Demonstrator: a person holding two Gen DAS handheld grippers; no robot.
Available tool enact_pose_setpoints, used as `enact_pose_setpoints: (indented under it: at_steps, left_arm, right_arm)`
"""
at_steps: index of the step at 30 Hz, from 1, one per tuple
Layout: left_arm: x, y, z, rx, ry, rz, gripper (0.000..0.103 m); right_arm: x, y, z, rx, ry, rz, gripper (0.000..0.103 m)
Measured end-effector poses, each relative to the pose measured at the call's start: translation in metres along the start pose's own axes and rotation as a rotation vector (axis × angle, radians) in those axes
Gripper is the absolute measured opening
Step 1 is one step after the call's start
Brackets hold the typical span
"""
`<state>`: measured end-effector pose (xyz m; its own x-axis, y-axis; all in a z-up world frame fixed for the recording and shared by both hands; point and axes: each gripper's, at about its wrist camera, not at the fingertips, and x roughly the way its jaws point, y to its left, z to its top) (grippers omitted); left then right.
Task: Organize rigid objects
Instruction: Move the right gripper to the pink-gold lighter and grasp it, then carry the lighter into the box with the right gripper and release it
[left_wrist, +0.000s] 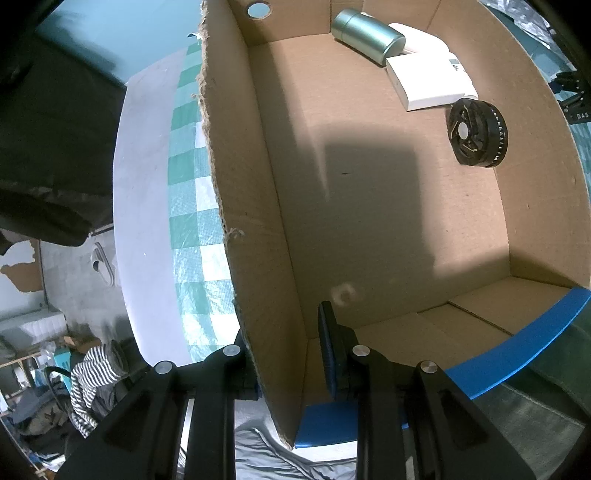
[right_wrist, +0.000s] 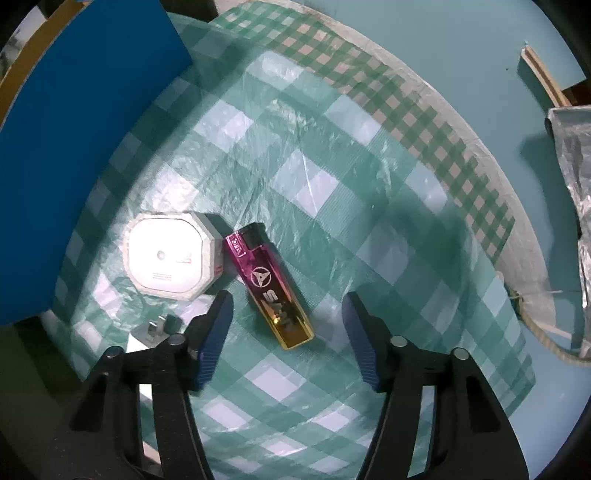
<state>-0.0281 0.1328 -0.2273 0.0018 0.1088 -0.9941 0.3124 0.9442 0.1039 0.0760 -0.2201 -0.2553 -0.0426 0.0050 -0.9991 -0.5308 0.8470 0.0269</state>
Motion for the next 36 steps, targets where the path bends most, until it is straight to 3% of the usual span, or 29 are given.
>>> enact_pose_setpoints:
  at_steps: [12, 14, 17, 28, 36]
  left_arm:
    - [0.0, 0.001, -0.001, 0.0, 0.005, 0.001, 0.024]
    - [0.0, 0.001, -0.001, 0.001, 0.005, 0.0, 0.024]
    - [0.001, 0.001, -0.001, 0.0, 0.006, 0.001, 0.024]
    - [0.002, 0.002, -0.002, 0.008, 0.005, -0.002, 0.024]
    - [0.001, 0.002, -0.003, 0.015, 0.001, 0.0, 0.024]
  right_arm:
    - [0.009, 0.013, 0.011, -0.06, 0.001, -0.005, 0.037]
    - [0.009, 0.013, 0.012, -0.062, 0.004, -0.009, 0.028]
    - [0.01, 0.014, 0.013, -0.04, 0.02, -0.023, 0.022]
    - [0.01, 0.003, 0.009, 0.164, 0.029, 0.041, 0.022]
    - [-0.003, 0.008, -0.001, 0.214, 0.021, 0.067, 0.022]
